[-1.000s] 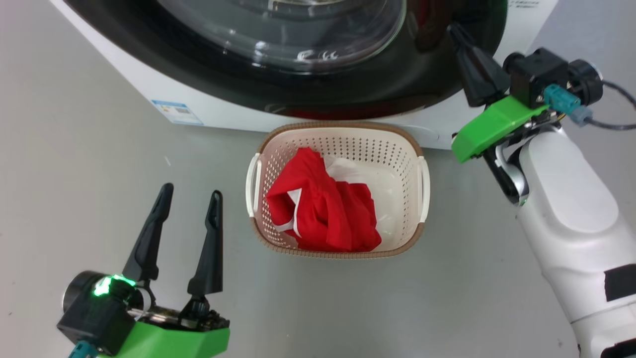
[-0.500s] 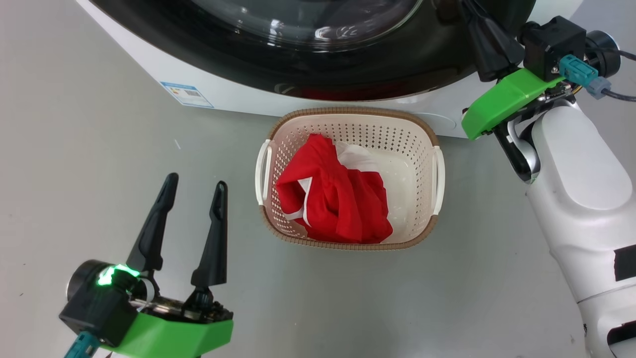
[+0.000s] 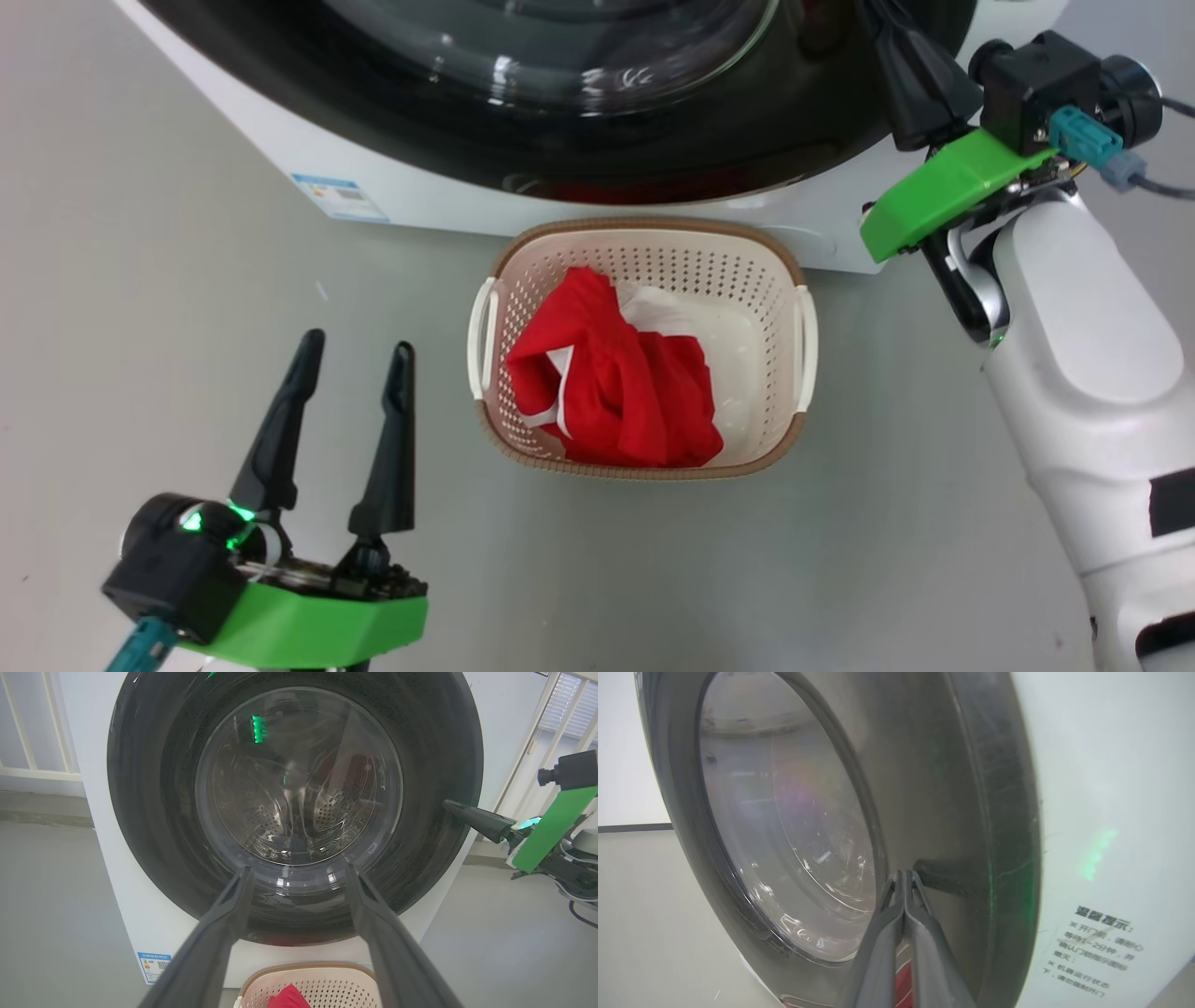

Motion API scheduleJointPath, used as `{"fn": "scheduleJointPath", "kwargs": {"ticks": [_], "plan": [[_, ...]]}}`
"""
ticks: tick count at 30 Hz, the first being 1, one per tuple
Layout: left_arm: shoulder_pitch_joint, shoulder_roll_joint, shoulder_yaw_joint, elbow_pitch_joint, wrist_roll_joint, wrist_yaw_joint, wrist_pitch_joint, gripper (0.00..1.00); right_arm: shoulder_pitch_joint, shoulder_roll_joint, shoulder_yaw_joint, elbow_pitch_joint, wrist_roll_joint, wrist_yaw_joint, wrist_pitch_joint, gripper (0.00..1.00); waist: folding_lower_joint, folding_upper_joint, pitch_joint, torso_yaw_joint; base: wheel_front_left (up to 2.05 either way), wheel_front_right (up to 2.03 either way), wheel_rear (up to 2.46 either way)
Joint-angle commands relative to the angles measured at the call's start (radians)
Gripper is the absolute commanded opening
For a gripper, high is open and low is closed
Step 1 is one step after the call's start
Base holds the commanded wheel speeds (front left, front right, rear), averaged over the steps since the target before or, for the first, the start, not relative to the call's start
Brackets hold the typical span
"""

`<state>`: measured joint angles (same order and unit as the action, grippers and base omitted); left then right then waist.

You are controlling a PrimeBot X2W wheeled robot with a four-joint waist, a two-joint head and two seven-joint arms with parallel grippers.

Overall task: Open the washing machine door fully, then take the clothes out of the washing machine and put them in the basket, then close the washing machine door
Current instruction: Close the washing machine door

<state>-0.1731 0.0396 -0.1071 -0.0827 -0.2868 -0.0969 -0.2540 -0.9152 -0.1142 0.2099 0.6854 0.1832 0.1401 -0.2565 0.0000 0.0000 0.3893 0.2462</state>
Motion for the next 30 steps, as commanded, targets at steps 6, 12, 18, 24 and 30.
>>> {"fn": "scheduleJointPath", "kwargs": {"ticks": [6, 12, 18, 24, 30], "plan": [[-0.007, 0.011, 0.052, -0.017, -0.045, 0.010, -0.008, 1.00, 0.102, 0.039, 0.007, -0.100, 0.014, -0.009, -0.005, 1.00, 0.0000, 0.0000, -0.050, -0.040, 0.00, 0.00, 0.00], [0.012, 0.011, 0.070, 0.000, -0.047, 0.020, -0.008, 1.00, 0.232, 0.054, 0.012, -0.193, 0.027, -0.009, -0.005, 1.00, 0.0000, 0.0000, -0.108, -0.084, 0.00, 0.00, 0.00], [0.037, 0.011, 0.096, 0.030, -0.043, 0.023, -0.008, 1.00, 0.352, 0.060, -0.020, -0.266, 0.025, -0.009, -0.005, 1.00, 0.0000, 0.0000, -0.168, -0.133, 0.00, 0.00, 0.00], [0.070, 0.011, 0.119, 0.046, -0.027, 0.027, -0.008, 1.00, 0.480, 0.062, -0.074, -0.340, 0.009, -0.009, -0.005, 1.00, 0.0000, 0.0000, -0.228, -0.185, 0.00, 0.00, 0.00], [0.095, 0.016, 0.131, 0.065, -0.004, 0.035, -0.008, 1.00, 0.563, 0.063, -0.124, -0.392, -0.004, -0.009, -0.005, 1.00, 0.0000, 0.0000, -0.269, -0.215, 0.00, 0.00, 0.00]]}}
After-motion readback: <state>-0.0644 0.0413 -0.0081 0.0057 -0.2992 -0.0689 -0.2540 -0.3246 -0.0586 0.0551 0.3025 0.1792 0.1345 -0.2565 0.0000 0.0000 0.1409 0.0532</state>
